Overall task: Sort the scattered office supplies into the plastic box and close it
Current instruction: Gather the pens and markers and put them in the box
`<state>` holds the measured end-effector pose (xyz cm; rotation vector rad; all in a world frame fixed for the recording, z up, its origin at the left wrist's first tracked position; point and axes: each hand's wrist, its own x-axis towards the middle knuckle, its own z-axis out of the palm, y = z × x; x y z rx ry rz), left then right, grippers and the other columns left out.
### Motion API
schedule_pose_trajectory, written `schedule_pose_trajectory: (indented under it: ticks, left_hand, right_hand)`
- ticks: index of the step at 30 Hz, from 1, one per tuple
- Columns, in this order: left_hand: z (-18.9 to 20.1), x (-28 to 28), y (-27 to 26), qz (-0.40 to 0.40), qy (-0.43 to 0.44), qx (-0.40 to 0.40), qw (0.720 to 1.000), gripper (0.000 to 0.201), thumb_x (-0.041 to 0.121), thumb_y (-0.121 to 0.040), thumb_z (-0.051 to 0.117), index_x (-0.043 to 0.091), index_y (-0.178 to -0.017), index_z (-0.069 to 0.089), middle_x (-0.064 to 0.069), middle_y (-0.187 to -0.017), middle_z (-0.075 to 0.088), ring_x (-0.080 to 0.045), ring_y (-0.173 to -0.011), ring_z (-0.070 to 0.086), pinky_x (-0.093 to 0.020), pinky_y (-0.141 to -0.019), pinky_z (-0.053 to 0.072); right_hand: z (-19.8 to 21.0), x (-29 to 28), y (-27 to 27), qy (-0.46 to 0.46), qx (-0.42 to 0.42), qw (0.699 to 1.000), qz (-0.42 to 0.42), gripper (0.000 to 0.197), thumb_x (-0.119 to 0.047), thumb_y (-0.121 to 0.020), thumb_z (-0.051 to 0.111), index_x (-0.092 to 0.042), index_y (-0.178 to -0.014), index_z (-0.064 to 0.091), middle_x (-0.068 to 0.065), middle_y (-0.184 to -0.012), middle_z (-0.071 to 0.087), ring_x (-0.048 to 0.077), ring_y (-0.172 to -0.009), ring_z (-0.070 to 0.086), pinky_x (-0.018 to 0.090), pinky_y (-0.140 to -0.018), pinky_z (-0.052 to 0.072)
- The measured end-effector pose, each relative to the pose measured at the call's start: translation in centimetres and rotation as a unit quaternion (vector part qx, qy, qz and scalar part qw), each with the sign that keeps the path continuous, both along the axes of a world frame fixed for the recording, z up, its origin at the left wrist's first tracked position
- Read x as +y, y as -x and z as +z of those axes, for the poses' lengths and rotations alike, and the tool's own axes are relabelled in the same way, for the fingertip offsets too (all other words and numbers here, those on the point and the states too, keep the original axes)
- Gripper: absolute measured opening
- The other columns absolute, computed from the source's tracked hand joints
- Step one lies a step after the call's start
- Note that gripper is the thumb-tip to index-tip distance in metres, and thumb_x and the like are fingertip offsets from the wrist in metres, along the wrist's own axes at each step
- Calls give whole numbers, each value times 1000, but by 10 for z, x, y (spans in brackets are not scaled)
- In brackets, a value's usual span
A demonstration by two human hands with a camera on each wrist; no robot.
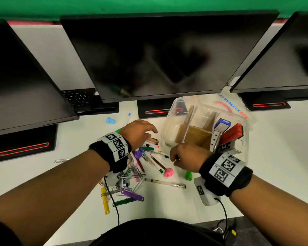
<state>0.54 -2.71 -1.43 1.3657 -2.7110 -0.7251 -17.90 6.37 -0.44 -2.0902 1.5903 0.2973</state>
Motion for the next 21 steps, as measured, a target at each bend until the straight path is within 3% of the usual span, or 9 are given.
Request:
schedule_pose_trajectory:
  ticks: [3,7,10,13,17,21]
  left_hand:
    - [-9,3,-22,8,-52,-70,996,29,15,-93,50,23,-118,62,-1,-122,61,-21,-116,54,-29,-97,42]
    - [-32,11,-49,16,-86,-97,991,32,11,-92,50,23,-118,63,-2,-123,61,-20,-115,55,-23,-94,40]
    - [-45,13,-55,26,-103,-97,990,42,4,-90,47,23,-126,57,-3,-128,55,-20,-117,52,-22,-98,37]
    - [-56,12,-50,14,-90,-86,992,46,6,-89,51,23,-131,52,-2,-134,51,-20,-124,48,-25,-105,34]
    - [-67,12,-35,-21,-72,-86,994,43,10,-92,51,23,-133,50,-3,-134,49,-20,-123,47,-28,-105,36]
    - [-76,13,-19,-77,-70,-127,986,45,9,-94,47,21,-137,46,-5,-138,45,-22,-127,42,-28,-107,33]
  right_hand:
    - [-30,11,-4,-31,96,995,23,31,-12,-92,45,-13,-120,56,9,-123,58,27,-113,56,33,-94,46]
    - [-56,22,-3,-70,169,983,-13,35,-18,-95,38,-12,-130,43,13,-127,51,31,-117,53,37,-92,45]
    - [-69,24,2,-83,160,981,-77,35,-23,-96,39,-12,-129,41,14,-124,49,32,-112,55,37,-87,46]
    - [-76,23,3,-94,129,980,-121,33,-12,-94,37,-9,-127,42,16,-122,48,34,-109,57,37,-88,46]
    - [-79,19,0,-77,80,982,-155,33,-2,-89,40,-8,-121,47,16,-121,52,30,-107,59,32,-90,46]
    - [-78,15,-3,-56,39,982,-176,47,5,-83,43,-10,-128,43,16,-125,53,31,-109,59,33,-93,48]
